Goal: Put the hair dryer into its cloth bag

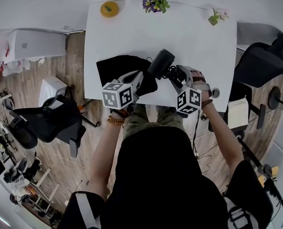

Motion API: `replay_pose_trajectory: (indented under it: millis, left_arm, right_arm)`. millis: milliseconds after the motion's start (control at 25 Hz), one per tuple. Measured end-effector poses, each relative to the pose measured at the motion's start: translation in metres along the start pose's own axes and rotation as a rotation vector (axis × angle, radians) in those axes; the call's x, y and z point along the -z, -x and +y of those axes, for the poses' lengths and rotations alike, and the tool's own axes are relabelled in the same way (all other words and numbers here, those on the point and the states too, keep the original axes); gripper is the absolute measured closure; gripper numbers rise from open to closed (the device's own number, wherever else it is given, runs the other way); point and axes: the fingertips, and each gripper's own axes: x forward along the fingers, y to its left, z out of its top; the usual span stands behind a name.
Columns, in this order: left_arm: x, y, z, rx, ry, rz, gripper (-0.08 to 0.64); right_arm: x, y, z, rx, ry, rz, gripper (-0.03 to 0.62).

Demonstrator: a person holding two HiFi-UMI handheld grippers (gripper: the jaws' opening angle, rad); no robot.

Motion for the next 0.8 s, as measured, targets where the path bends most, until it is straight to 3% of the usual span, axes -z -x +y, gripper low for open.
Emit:
replay_pose_trajectory:
  millis: [200, 560, 800]
  left_arm:
    - [-0.005, -0.003, -0.01, 0.004, -0.019, 0.003, 0.528]
    - [-0.005, -0.008, -0.013, -0.006, -0.017, 0.004, 0.528]
    - [0.005, -0.019, -0.032, 0.033, -0.057, 0.051, 0.528]
  right_arm:
    - [-0.001, -0.007, 0.041, -0.046, 0.052, 0.003, 0.311]
    - [-0.005, -0.007, 0.071, -0.042, 0.279, -0.008, 0.311]
    - [-0.014, -0.016, 0.094, -0.124, 0.341, -0.016, 0.31]
